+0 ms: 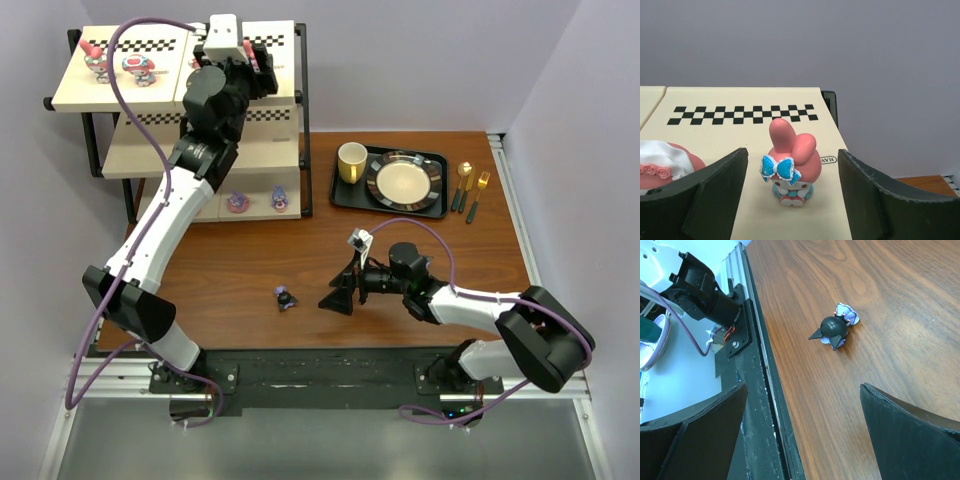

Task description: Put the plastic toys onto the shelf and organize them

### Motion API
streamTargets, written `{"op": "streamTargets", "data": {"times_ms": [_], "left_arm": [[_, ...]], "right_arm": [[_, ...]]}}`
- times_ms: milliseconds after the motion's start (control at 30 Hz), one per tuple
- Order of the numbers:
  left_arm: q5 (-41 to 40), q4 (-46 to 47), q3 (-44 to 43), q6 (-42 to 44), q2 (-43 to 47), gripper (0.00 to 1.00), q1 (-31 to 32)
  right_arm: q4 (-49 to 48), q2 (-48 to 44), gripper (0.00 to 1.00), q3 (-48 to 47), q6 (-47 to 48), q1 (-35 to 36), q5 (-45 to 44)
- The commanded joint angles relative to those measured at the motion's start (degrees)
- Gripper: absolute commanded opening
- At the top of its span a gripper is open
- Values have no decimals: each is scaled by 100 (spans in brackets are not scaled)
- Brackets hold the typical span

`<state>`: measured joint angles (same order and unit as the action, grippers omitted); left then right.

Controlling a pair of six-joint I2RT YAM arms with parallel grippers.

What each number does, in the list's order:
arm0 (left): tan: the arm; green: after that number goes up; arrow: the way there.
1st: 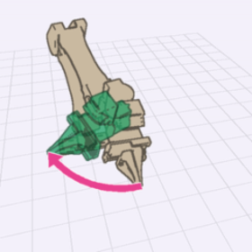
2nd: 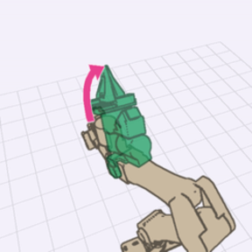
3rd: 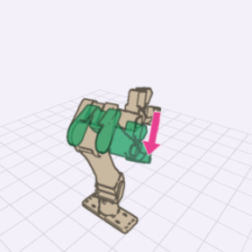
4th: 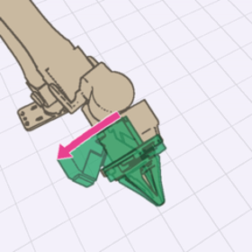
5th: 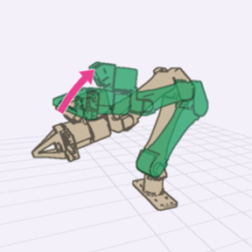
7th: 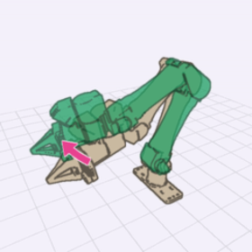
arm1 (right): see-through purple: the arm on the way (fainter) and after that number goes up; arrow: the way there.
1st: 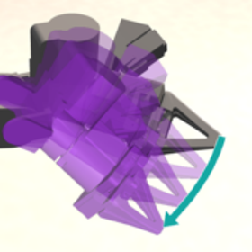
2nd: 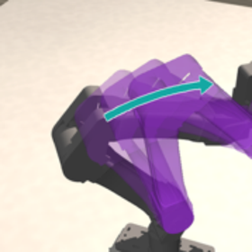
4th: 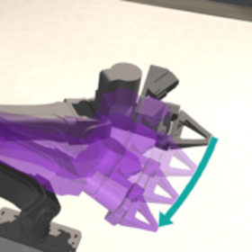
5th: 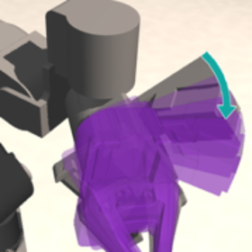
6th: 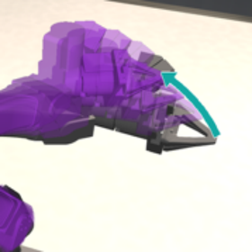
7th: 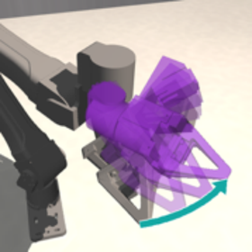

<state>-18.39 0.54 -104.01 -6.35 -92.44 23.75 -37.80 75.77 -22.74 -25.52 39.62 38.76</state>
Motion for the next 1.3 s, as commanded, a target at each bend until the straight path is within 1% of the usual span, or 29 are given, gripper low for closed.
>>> {"op": "streamTargets", "data": {"times_ms": [0,33,133,267,333,467,533,567,600,633,667,700,767,800,833,867,900,967,1000,1033,1100,1133,1200,1233,1267], "left_arm": [[99,342,47,90,235,81,-28],[116,351,47,81,236,85,-37],[169,360,47,55,279,90,-37],[388,281,47,-68,551,95,-37],[529,167,108,-147,709,99,-37],[863,-395,468,-541,1349,100,-28],[1064,-563,837,-683,1623,100,-11],[1135,-694,1003,-849,1929,100,7],[1241,-730,1414,-929,2106,100,7],[1477,-783,1627,-999,2273,100,24],[1548,-914,1847,-1139,2605,100,42],[1610,-967,2301,-1201,2774,100,68],[1804,-1151,2752,-1307,3230,99,165],[1813,-1187,3215,-1325,3381,99,209],[1804,-1231,3446,-1369,3513,98,305],[1804,-1344,3657,-1412,3740,97,358],[1804,-1406,4077,-1430,3847,97,402],[1804,-1704,4457,-1535,4101,97,447],[1804,-1784,4807,-1562,4190,96,447],[1804,-1863,4967,-1580,4269,96,447],[1664,-2057,5371,-1606,4541,96,455],[1455,-2127,5478,-1615,4629,96,455],[1120,-2364,5672,-1554,4858,97,447],[788,-2496,5716,-1484,4954,97,447],[628,-2549,5760,-1440,4981,97,438]], "right_arm": [[-245,43,98,-55,-32,-7,149],[-245,43,98,-55,-41,-15,158],[-228,35,99,-46,-32,-6,175],[-70,-53,98,-90,29,-7,105],[123,-149,98,-134,73,-6,35],[562,-360,98,-230,231,-15,-228],[879,-422,98,-327,310,-6,-316],[1019,-492,98,-371,432,2,-421],[1308,-519,98,-458,529,11,-483],[1450,-571,98,-494,704,20,-562],[1564,-607,98,-520,802,55,-632],[1765,-659,98,-573,872,81,-790],[1872,-669,98,-626,1048,160,-870],[1951,-616,98,-713,1101,195,-870],[2013,-590,97,-775,1180,248,-888],[2101,-537,97,-845,1416,370,-932],[2302,-493,96,-1011,1549,450,-1002],[2505,-291,95,-1196,2093,740,-1318],[2758,-204,95,-1415,2295,854,-1458],[2874,-29,95,-1504,2802,1107,-1746],[2936,122,95,-1636,3244,1355,-2099],[2919,253,93,-1663,3672,1582,-2440],[2831,412,93,-1716,4018,1785,-2846],[2770,482,92,-1716,4333,1987,-3066],[2595,631,92,-1716,4475,2102,-3503]]}}
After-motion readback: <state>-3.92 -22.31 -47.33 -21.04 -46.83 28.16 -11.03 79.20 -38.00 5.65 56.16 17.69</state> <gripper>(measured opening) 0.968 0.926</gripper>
